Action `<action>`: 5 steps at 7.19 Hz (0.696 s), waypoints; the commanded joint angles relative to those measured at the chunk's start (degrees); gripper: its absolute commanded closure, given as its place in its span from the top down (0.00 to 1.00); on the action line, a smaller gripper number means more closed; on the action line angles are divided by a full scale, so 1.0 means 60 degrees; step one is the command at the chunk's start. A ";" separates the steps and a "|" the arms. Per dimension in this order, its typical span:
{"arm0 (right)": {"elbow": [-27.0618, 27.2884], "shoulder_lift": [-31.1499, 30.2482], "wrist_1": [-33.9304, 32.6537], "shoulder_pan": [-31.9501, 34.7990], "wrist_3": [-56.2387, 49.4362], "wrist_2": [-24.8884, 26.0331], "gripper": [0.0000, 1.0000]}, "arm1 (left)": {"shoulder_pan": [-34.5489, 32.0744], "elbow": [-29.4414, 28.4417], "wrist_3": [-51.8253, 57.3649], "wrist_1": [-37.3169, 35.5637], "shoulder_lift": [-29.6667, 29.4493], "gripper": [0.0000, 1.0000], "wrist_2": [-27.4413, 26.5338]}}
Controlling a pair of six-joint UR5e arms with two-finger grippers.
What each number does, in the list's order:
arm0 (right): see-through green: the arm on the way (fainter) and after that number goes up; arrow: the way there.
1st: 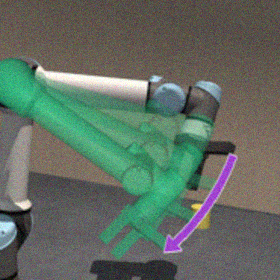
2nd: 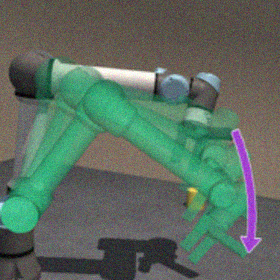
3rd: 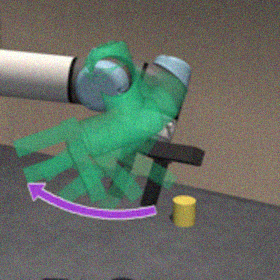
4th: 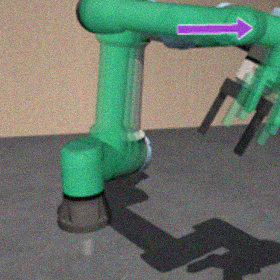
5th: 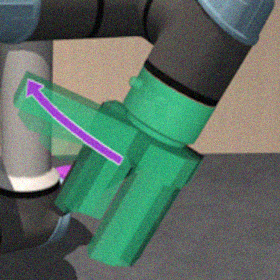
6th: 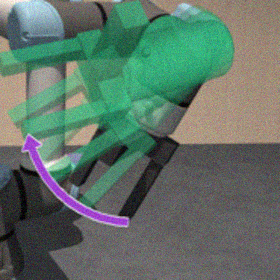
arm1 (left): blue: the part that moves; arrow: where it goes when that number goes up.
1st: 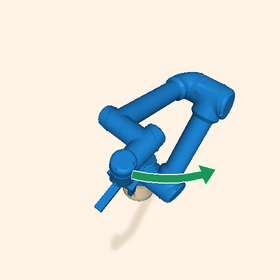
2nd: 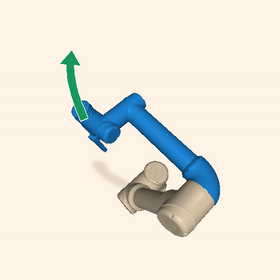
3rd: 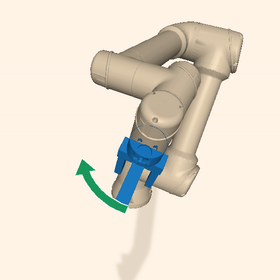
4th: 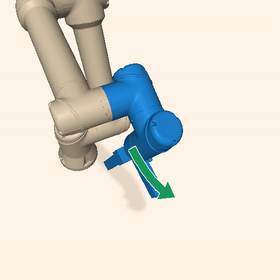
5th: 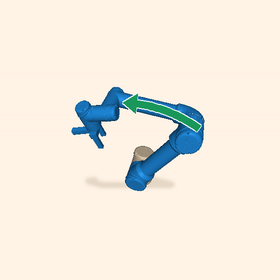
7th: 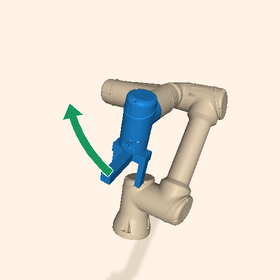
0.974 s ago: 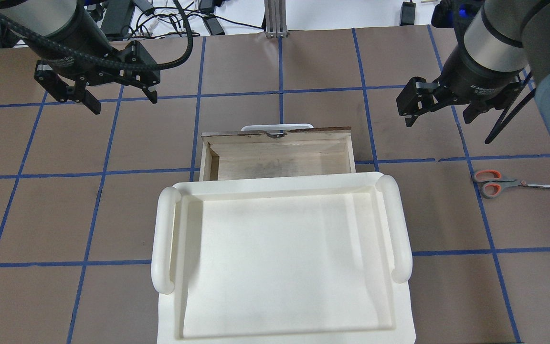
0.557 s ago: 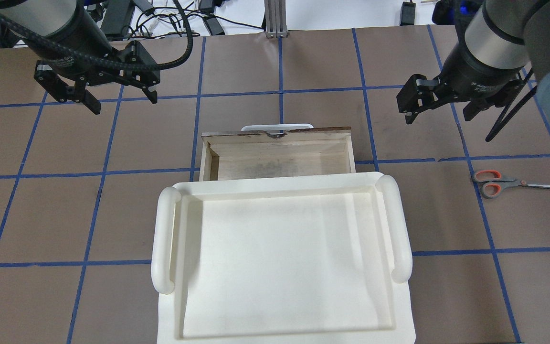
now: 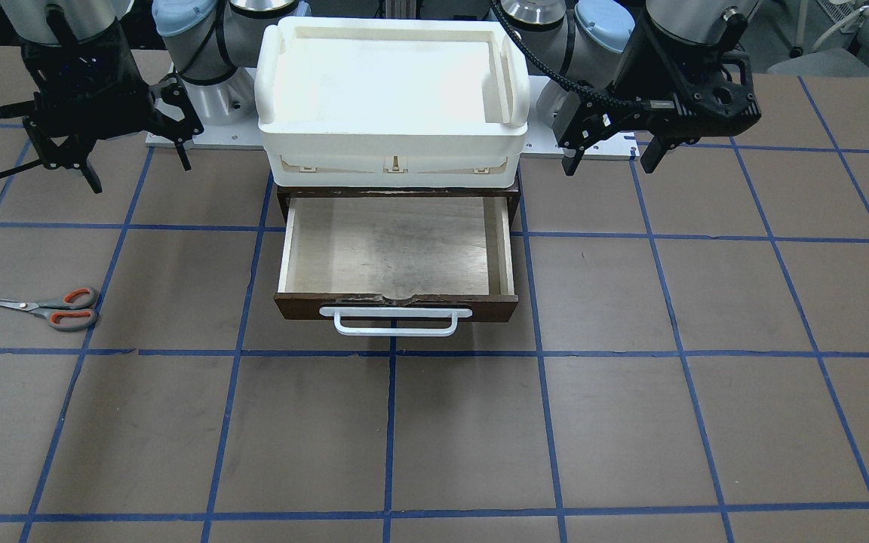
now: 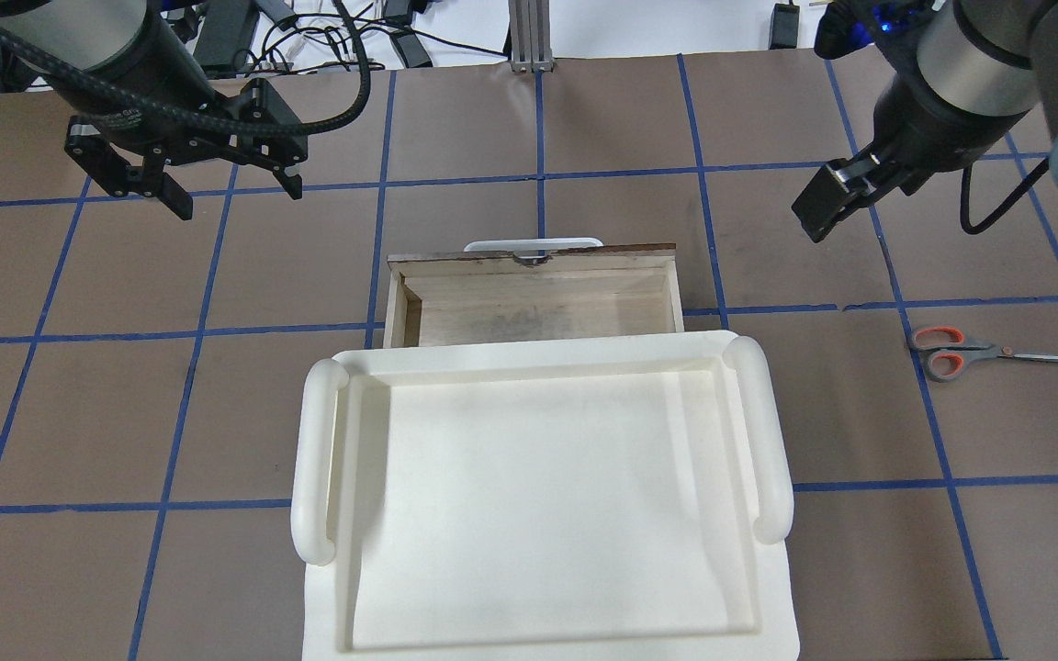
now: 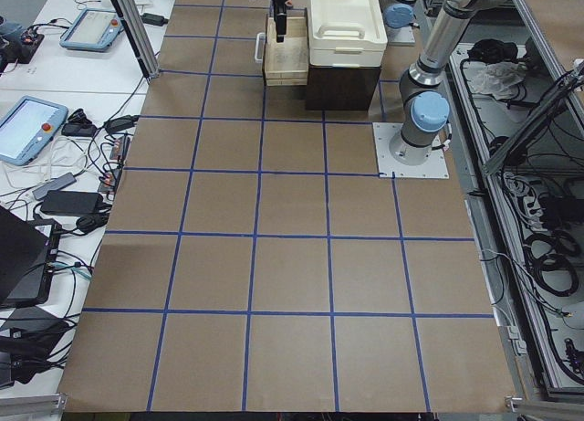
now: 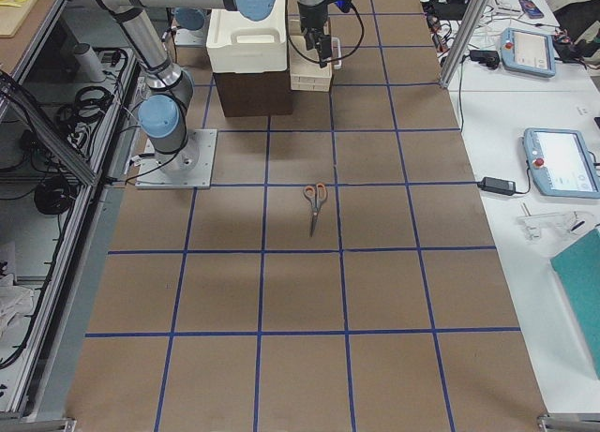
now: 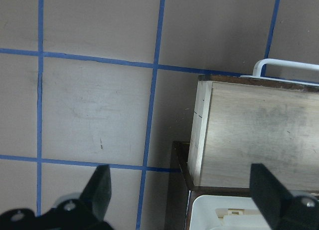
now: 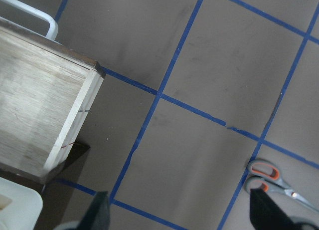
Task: Put scissors in drawer and close it
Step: 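Move the right gripper outward and down over the grey-orange scissors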
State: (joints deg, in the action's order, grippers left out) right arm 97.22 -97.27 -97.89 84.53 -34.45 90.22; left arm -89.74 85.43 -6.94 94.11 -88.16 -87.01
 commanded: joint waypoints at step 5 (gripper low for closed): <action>-0.0002 0.1412 -0.0672 -0.3347 -0.7764 -0.0066 1.00 | 0.0000 0.0000 0.0000 -0.0011 -0.0014 1.00 0.0000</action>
State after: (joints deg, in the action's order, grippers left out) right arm 97.23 -92.19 -99.55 67.49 -70.77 89.87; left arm -89.74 85.43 -6.94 94.06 -88.25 -87.01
